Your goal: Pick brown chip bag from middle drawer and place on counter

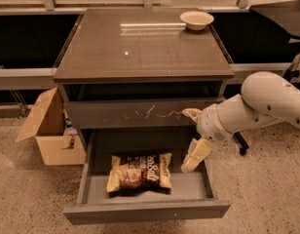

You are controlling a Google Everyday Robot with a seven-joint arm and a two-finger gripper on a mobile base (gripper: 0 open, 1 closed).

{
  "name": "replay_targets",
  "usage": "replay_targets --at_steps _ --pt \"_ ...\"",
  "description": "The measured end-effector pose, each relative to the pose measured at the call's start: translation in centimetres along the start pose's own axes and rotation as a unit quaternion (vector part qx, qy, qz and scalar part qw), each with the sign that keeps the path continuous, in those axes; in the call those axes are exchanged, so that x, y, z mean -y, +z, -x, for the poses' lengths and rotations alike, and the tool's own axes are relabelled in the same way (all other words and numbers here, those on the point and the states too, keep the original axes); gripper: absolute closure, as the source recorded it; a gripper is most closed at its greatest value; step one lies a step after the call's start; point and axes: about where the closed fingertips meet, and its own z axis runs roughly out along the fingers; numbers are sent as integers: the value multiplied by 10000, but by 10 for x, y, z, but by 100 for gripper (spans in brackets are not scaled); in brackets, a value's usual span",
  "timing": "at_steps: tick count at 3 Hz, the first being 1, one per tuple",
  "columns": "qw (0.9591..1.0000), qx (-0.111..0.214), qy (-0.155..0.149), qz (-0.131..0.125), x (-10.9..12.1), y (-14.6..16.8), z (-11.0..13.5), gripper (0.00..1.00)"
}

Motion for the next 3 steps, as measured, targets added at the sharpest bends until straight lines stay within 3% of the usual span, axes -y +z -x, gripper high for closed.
replay_targets --at_steps 3 --pt "9987 -339 274 273 3 92 -49 0"
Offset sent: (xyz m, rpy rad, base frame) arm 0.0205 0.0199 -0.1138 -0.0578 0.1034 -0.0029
